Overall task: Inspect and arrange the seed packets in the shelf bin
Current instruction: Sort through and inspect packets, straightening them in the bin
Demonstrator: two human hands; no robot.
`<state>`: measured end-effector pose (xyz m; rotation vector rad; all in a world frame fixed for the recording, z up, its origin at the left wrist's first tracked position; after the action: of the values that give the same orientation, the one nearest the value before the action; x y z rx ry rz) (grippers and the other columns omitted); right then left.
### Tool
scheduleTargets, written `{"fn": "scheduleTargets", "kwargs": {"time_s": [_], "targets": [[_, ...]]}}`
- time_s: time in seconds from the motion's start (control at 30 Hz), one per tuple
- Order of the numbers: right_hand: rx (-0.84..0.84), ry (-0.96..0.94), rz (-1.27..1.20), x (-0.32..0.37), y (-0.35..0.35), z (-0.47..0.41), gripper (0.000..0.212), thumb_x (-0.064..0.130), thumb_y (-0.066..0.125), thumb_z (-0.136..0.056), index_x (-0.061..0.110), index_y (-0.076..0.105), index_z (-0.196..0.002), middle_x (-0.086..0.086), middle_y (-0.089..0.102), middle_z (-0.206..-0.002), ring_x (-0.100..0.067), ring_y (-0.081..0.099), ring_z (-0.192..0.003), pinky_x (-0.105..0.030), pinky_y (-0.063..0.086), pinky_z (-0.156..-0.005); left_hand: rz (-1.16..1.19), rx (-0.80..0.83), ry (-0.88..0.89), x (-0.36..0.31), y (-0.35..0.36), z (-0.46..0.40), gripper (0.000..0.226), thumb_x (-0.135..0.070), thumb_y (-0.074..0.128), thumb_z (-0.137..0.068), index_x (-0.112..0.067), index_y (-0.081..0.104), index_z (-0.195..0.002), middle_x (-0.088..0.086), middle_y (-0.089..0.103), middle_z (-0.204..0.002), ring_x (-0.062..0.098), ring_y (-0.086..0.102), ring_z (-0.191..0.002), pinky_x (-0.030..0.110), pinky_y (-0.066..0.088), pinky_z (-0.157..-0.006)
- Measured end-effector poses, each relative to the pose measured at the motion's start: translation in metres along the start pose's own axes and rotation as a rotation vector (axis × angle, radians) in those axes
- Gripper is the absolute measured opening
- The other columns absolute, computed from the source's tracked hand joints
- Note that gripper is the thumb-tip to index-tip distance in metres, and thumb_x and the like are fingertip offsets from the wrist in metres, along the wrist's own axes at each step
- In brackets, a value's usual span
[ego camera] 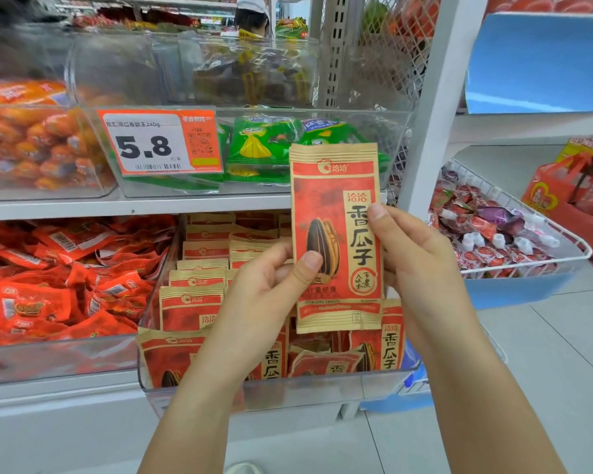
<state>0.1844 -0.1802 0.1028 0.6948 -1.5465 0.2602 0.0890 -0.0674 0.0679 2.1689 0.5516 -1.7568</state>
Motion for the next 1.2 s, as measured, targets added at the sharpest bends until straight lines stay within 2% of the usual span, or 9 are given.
{"fn": "scheduleTargets", "kwargs": {"time_s": [0.07,0.2,0.43,0.53,0.6,0.67,0.8,1.03,1.2], "targets": [[-0.009,0.011,-0.032,-0.001,-0.001,-0.001,0.026,0.024,0.056,-0.096,0.007,0.072,-0.109,-0.009,0.076,-0.084,-0.012,0.07,-0.062,-0.02,0.051,-0.05,0.0,0.006,0.003,-0.001,0.001,0.0,0.039,-0.04,0.052,-0.086,-0.022,0.063,-0.119,-0.007,0.076,-0.101,0.009,0.071,-0.098,0.023,0.054,-0.089],[-0.01,0.014,-0.067,-0.001,0.002,0.0,0.026,0.022,0.057,-0.095,0.006,0.072,-0.108,-0.01,0.076,-0.083,-0.013,0.069,-0.06,-0.02,0.051,-0.049,0.005,0.007,-0.003,0.0,0.0,0.0,0.042,-0.042,0.051,-0.085,-0.022,0.063,-0.12,-0.006,0.076,-0.102,0.011,0.071,-0.099,0.032,0.053,-0.093],[-0.01,0.02,-0.046,-0.004,0.002,0.0,0.026,0.023,0.058,-0.094,0.006,0.072,-0.108,-0.011,0.076,-0.085,-0.015,0.07,-0.061,-0.021,0.052,-0.05,0.03,-0.012,-0.024,0.001,-0.001,0.002,0.04,-0.042,0.051,-0.086,-0.021,0.065,-0.117,-0.004,0.077,-0.099,0.013,0.073,-0.095,0.037,0.053,-0.09],[0.052,0.041,0.032,-0.005,0.0,-0.002,0.026,0.025,0.059,-0.092,0.012,0.072,-0.11,-0.01,0.077,-0.092,-0.018,0.072,-0.073,-0.027,0.059,-0.062,0.11,-0.078,-0.038,0.003,-0.002,0.0,0.039,-0.038,0.052,-0.09,-0.013,0.067,-0.116,0.003,0.076,-0.101,0.018,0.072,-0.097,0.035,0.055,-0.09],[0.12,0.051,0.066,-0.005,0.002,-0.002,0.024,0.019,0.06,-0.091,0.014,0.071,-0.113,-0.008,0.077,-0.095,-0.018,0.072,-0.079,-0.029,0.061,-0.072,0.179,-0.127,-0.057,0.004,-0.004,0.0,0.037,-0.035,0.052,-0.092,-0.01,0.068,-0.114,0.007,0.076,-0.102,0.023,0.072,-0.098,0.038,0.055,-0.09],[0.2,0.07,0.084,-0.006,0.004,-0.001,0.028,0.01,0.063,-0.088,0.016,0.068,-0.115,-0.004,0.077,-0.097,-0.015,0.073,-0.08,-0.026,0.06,-0.069,0.201,-0.16,-0.068,0.004,-0.006,-0.001,0.036,-0.037,0.053,-0.091,-0.012,0.069,-0.112,0.007,0.076,-0.101,0.022,0.072,-0.096,0.038,0.055,-0.087],[0.309,0.106,0.16,-0.01,0.007,0.001,0.046,-0.002,0.067,-0.084,0.018,0.062,-0.126,0.0,0.076,-0.104,-0.014,0.073,-0.089,-0.019,0.055,-0.067,0.211,-0.194,-0.061,0.003,-0.009,-0.002,0.038,-0.039,0.053,-0.088,-0.012,0.069,-0.11,0.005,0.077,-0.096,0.019,0.074,-0.089,0.029,0.058,-0.074],[0.311,0.092,0.129,-0.012,0.004,-0.002,0.049,-0.005,0.066,-0.083,0.019,0.061,-0.126,-0.003,0.075,-0.105,-0.024,0.073,-0.095,-0.022,0.056,-0.069,0.18,-0.088,-0.055,0.0,-0.01,-0.001,0.038,-0.036,0.054,-0.088,-0.019,0.065,-0.12,0.0,0.076,-0.103,0.015,0.072,-0.096,0.029,0.057,-0.08],[0.303,0.083,0.154,-0.012,0.002,0.0,0.046,-0.007,0.063,-0.085,0.02,0.062,-0.123,-0.003,0.075,-0.105,-0.021,0.073,-0.094,-0.026,0.059,-0.071,0.155,0.025,-0.07,0.003,-0.011,-0.004,0.04,-0.025,0.064,-0.082,-0.021,0.064,-0.122,0.0,0.075,-0.108,0.016,0.071,-0.101,0.028,0.056,-0.083]]}}
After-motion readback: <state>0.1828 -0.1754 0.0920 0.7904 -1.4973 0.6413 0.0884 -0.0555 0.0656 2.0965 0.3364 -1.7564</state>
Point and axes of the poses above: each hand's wrist, its own z-axis away from the middle knuckle, its own y-axis out of the palm, x = y × z, the point moved 4 cm from there along -z, towards the middle knuckle
